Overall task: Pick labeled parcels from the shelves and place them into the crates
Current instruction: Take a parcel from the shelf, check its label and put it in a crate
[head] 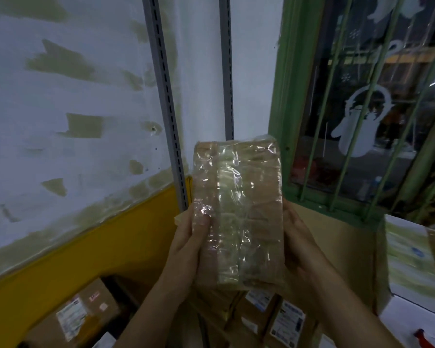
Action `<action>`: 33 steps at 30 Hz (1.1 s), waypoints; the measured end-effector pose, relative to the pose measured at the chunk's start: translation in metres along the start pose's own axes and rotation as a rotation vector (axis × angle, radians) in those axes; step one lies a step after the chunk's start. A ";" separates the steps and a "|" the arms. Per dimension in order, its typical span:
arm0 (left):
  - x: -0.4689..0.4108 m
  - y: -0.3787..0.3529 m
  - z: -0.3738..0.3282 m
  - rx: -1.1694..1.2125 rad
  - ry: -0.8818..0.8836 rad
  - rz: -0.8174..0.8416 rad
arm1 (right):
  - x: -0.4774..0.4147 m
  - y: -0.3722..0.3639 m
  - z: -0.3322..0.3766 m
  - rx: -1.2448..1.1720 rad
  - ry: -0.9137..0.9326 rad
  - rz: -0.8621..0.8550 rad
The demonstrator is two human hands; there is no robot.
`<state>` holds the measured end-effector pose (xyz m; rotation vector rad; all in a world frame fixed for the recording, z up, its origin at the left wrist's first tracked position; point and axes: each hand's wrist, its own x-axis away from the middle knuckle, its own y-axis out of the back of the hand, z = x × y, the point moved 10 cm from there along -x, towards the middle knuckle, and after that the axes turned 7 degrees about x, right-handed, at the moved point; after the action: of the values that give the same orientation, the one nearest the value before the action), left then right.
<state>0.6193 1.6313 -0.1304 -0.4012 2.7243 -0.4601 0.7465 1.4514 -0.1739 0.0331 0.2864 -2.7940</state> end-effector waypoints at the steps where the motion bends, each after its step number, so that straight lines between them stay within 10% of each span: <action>1: 0.000 -0.001 -0.011 -0.068 -0.062 0.003 | -0.002 -0.001 -0.002 -0.005 -0.011 0.029; 10: -0.014 0.012 -0.048 -0.702 -0.352 -0.143 | 0.012 -0.005 0.025 0.079 0.117 -0.015; 17: -0.022 -0.006 -0.033 -0.458 -0.209 0.065 | 0.023 0.004 0.039 0.142 0.203 -0.139; 33: -0.028 0.008 -0.011 -0.046 0.004 -0.013 | 0.031 -0.011 0.062 0.313 0.362 -0.161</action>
<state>0.6387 1.6506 -0.1149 -0.4301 2.7420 -0.4029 0.7141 1.4392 -0.1123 0.6175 -0.0719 -2.9517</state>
